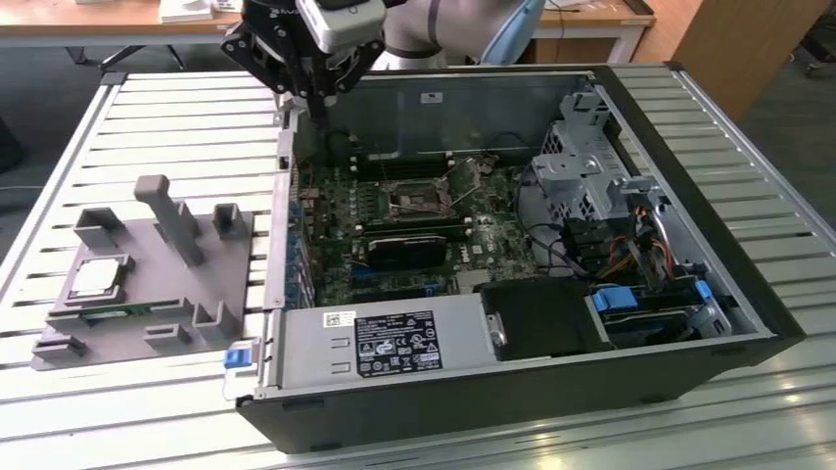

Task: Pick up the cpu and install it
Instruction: 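Reach for the cpu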

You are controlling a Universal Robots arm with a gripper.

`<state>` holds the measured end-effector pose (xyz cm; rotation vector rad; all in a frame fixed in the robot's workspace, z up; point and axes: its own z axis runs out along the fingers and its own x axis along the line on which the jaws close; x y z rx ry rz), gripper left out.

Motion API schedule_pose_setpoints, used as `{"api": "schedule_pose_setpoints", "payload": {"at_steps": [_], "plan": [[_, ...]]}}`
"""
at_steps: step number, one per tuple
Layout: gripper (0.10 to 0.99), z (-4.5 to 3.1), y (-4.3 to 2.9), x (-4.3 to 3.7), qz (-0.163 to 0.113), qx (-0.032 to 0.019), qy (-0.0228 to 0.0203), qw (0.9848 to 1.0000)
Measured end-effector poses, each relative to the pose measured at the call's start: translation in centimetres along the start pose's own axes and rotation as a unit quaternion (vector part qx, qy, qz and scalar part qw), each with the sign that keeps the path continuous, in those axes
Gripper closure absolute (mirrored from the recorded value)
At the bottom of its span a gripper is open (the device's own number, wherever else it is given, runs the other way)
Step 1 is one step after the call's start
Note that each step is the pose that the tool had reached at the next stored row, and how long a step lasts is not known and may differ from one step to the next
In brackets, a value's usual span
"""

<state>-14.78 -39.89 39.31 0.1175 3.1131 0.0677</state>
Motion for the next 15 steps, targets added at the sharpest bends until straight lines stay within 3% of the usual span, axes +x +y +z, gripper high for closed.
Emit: {"api": "schedule_pose_setpoints", "payload": {"at_steps": [15], "plan": [[0.980, 0.00, -0.12, 1.52, 0.000, 0.0000, 0.0001, 1.0000]]}}
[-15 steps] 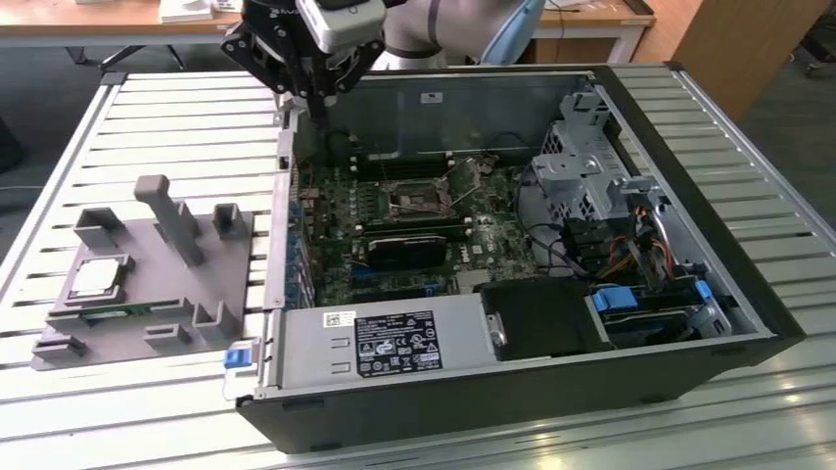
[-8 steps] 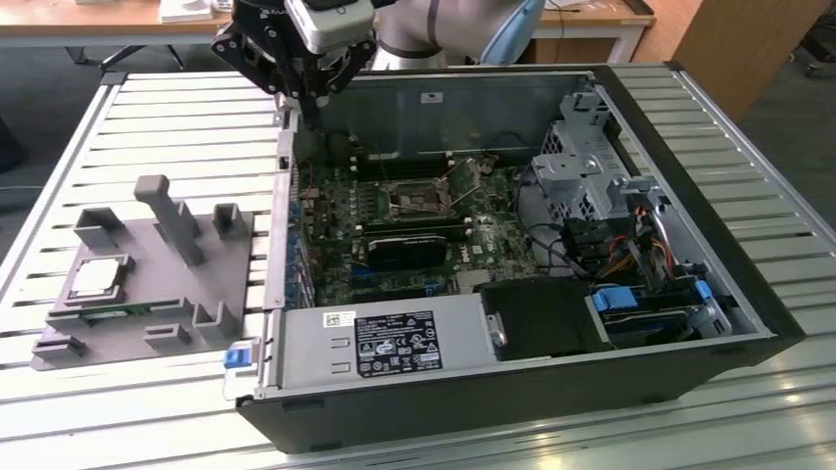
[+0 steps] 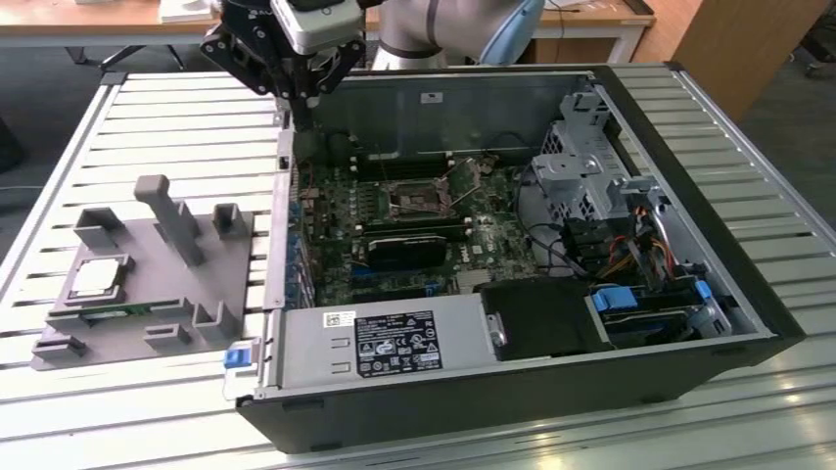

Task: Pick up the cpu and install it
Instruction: 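Reach for the cpu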

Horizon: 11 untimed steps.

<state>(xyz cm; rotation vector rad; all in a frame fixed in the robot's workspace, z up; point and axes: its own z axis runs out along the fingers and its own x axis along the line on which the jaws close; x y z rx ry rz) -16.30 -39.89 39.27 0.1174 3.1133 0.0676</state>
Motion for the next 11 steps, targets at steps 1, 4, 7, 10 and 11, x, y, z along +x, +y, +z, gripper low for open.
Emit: {"api": "schedule_pose_setpoints", "payload": {"at_steps": [1, 4, 7, 10, 11], "plan": [[0.980, 0.00, -0.01, 0.10, 0.000, 0.0000, 0.0000, 1.0000], [0.980, 0.00, -0.03, 0.41, 0.000, 0.0000, 0.0000, 1.0000], [0.980, 0.01, -0.05, 0.68, 0.000, 0.0000, 0.0000, 1.0000], [0.980, 0.01, -0.07, 0.95, 0.000, 0.0000, 0.0001, 1.0000], [0.980, 0.01, -0.08, 1.05, 0.000, 0.0000, 0.0001, 1.0000]]}}
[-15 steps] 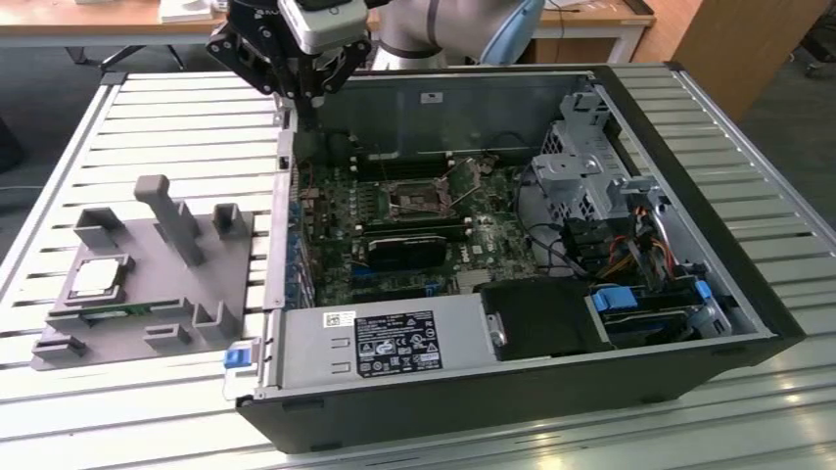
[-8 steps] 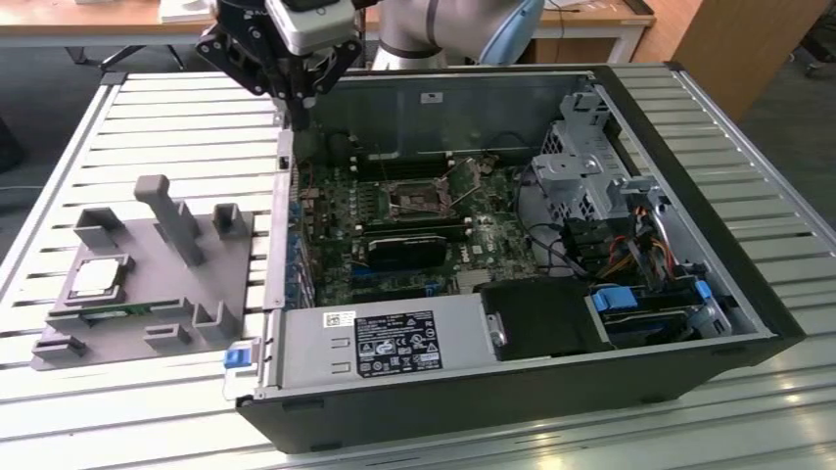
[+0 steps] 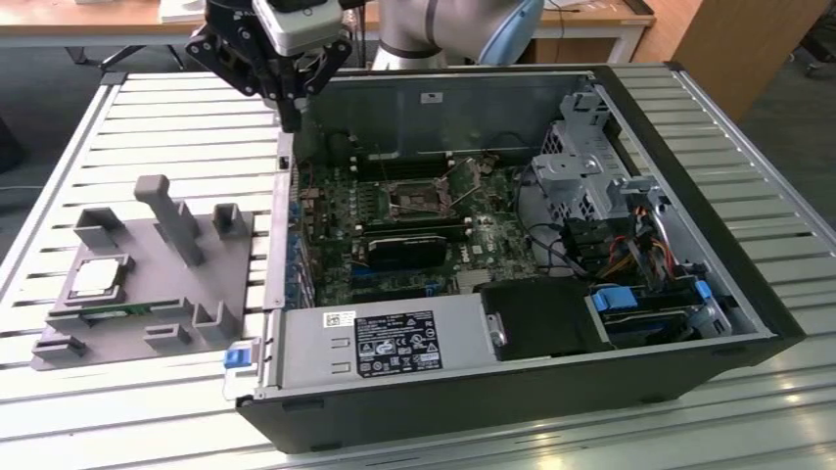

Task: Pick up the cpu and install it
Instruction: 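Reach for the cpu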

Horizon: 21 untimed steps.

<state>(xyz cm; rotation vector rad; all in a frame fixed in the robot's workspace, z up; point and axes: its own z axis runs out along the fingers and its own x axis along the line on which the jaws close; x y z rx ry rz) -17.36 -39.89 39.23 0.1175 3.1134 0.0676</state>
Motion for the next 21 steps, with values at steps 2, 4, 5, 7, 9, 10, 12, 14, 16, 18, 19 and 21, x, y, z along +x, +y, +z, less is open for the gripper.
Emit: {"api": "schedule_pose_setpoints", "payload": {"at_steps": [2, 4, 5, 7, 9, 10, 12, 14, 16, 18, 19, 21], "plan": [[0.980, 0.00, -0.01, 0.19, 0.000, 0.0000, 0.0000, 1.0000], [0.980, 0.01, -0.03, 0.39, 0.000, 0.0000, 0.0000, 1.0000], [0.980, 0.01, -0.04, 0.48, 0.000, 0.0000, 0.0000, 1.0000], [0.980, 0.01, -0.05, 0.67, 0.000, 0.0000, 0.0001, 1.0000], [0.980, 0.01, -0.07, 0.88, 0.000, 0.0000, 0.0001, 1.0000], [0.980, 0.01, -0.07, 0.97, 0.000, 0.0000, 0.0001, 1.0000], [0.980, 0.02, -0.09, 1.15, 0.000, 0.0000, 0.0001, 1.0000], [0.980, 0.02, -0.10, 1.35, 0.000, 0.0000, 0.0002, 1.0000], [0.980, 0.02, -0.12, 1.53, 0.000, 0.0000, 0.0002, 1.0000], [0.980, 0.02, -0.13, 1.71, 0.000, 0.0000, 0.0003, 1.0000], [0.980, 0.03, -0.14, 1.79, 0.000, 0.0000, 0.0003, 1.0000], [0.980, 0.03, -0.15, 1.95, 0.000, 0.0000, 0.0004, 1.0000]]}}
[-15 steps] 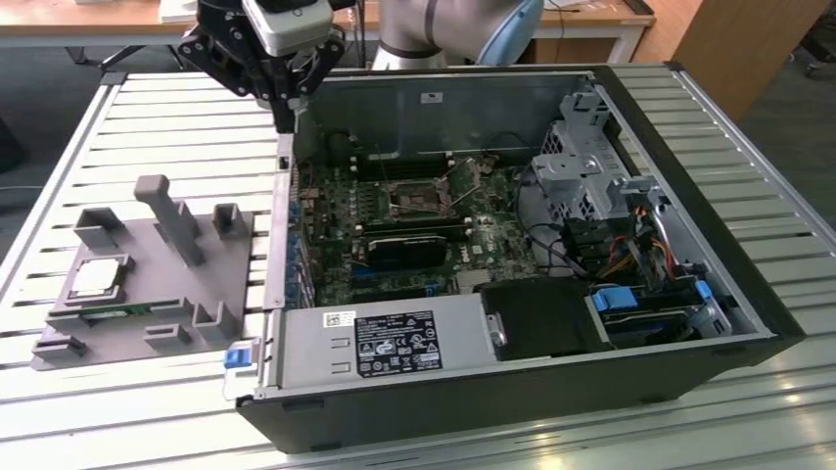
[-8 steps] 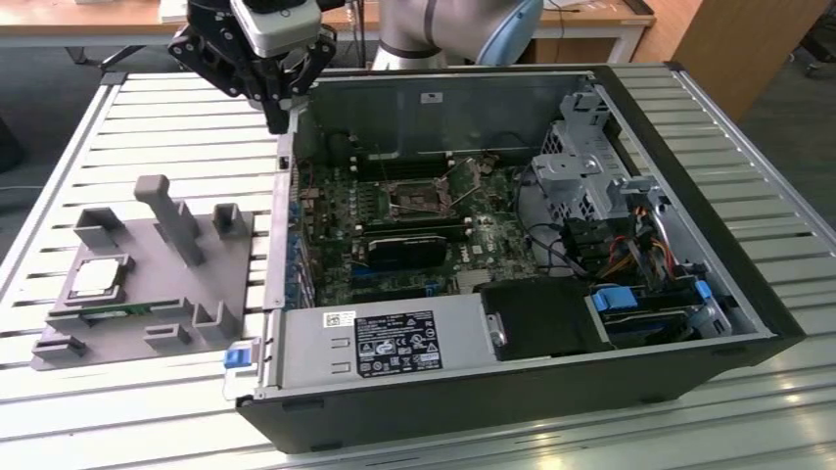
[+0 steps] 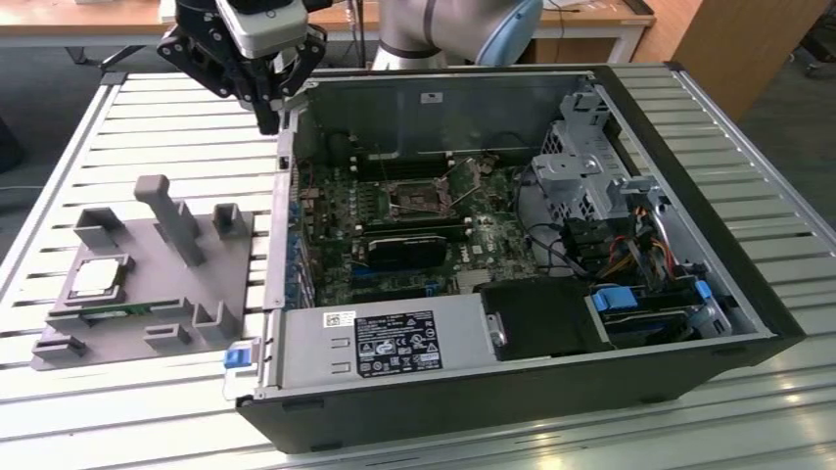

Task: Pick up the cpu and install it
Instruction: 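Reach for the cpu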

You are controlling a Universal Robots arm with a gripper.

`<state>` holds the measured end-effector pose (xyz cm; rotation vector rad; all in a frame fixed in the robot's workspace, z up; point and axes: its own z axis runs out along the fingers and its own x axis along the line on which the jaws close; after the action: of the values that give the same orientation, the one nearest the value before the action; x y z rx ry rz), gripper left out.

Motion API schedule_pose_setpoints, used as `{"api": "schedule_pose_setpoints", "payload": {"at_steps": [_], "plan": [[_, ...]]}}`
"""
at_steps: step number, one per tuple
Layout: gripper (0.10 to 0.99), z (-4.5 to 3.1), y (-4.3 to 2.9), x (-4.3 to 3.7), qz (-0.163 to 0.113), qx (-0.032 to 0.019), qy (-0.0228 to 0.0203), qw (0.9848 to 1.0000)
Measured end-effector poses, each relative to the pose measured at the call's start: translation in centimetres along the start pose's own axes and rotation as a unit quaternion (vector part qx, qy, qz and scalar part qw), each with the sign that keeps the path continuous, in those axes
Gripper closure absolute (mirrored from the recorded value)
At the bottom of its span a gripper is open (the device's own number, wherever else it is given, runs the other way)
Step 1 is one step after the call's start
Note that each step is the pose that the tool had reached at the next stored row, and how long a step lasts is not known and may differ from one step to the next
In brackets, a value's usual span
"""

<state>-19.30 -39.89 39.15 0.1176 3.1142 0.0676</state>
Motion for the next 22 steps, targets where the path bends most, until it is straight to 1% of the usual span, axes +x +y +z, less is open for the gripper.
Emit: {"api": "schedule_pose_setpoints", "payload": {"at_steps": [22], "plan": [[0.980, 0.04, -0.15, 1.96, 0.000, 0.0000, 0.0005, 1.0000]]}}
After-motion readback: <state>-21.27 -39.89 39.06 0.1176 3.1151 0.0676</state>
